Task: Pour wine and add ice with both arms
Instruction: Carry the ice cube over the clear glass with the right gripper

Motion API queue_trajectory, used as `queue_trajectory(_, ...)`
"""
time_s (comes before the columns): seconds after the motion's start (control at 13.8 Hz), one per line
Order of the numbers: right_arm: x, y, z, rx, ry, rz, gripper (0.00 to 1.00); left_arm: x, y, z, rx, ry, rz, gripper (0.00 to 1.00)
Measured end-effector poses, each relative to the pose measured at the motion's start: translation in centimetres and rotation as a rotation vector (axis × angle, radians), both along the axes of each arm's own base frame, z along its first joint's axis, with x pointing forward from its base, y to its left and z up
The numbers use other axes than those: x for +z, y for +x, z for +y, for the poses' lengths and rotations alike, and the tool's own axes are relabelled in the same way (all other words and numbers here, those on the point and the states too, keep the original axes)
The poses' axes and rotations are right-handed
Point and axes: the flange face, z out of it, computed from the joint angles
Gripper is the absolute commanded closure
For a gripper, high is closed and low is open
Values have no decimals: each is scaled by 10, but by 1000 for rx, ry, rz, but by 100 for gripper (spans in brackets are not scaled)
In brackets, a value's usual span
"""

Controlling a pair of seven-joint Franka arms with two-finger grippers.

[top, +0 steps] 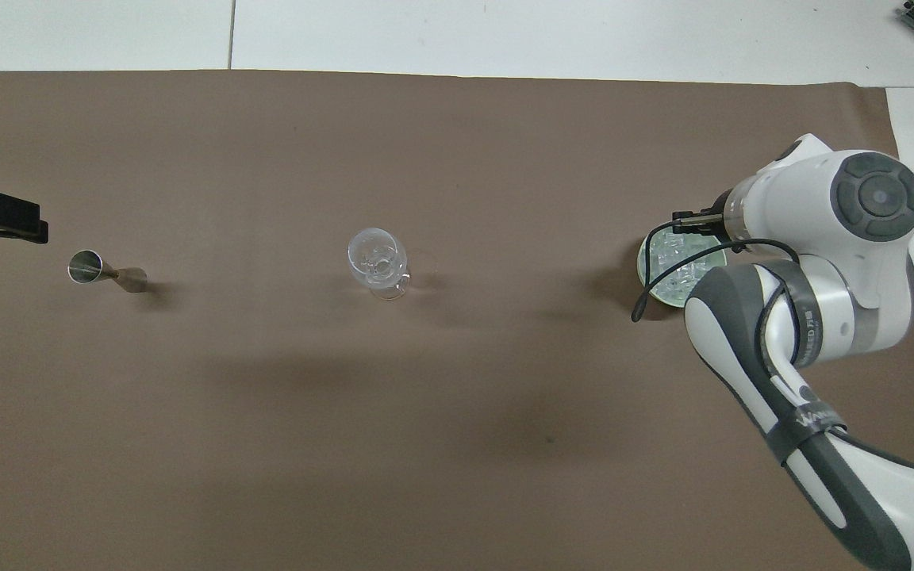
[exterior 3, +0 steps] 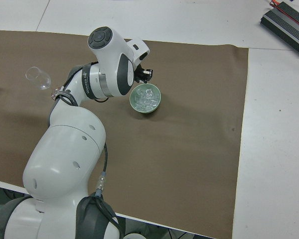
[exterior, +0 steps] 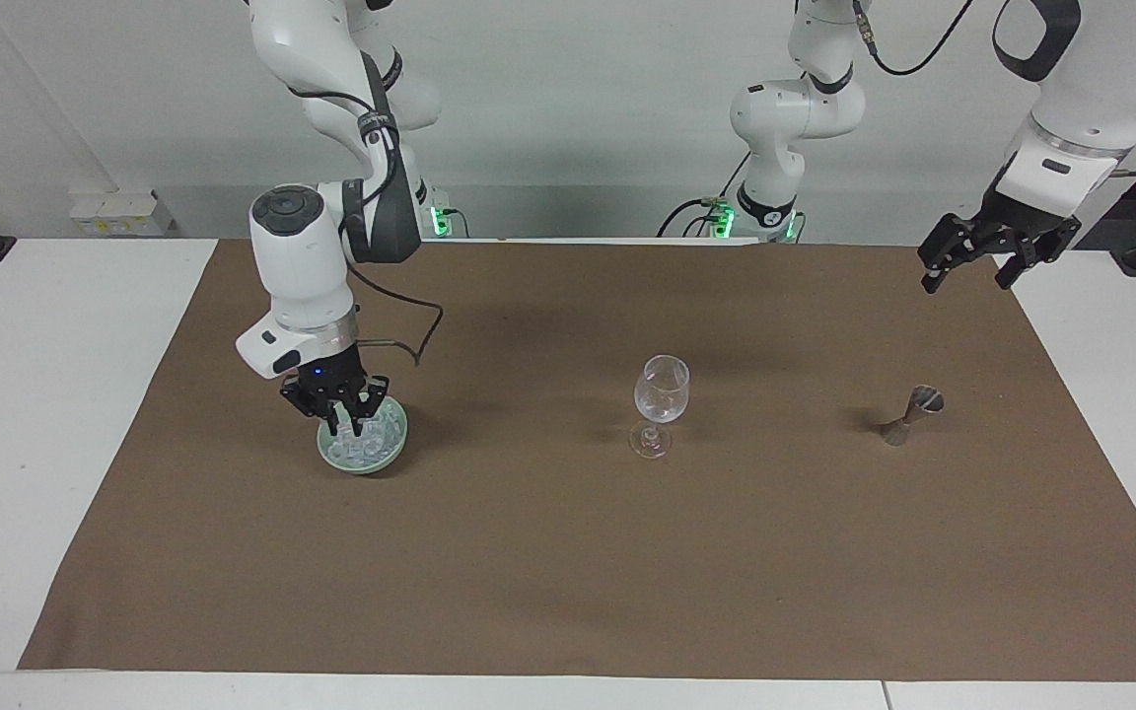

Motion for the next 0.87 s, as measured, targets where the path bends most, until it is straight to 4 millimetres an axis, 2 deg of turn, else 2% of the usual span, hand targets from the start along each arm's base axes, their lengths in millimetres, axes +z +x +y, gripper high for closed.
queue_trajectory(0.22,20,4,0,-11,-4,12,100,10,0,1,1,0,-20,0)
queue_trajectory(0.51,71,3,7,-21,12,35,100,19,-1,14,20,0,-39,0)
queue_trajectory(0.58,83,1,14,-28,33,44,100,19,-1,16,21,0,-39,0)
queue_trajectory(0.72,95,-3,34,-61,65,56,100,19,-1,16,21,0,-38,0)
queue_trajectory(0.87,97,-9,67,-101,91,58,100,19,-2,15,21,0,-36,0)
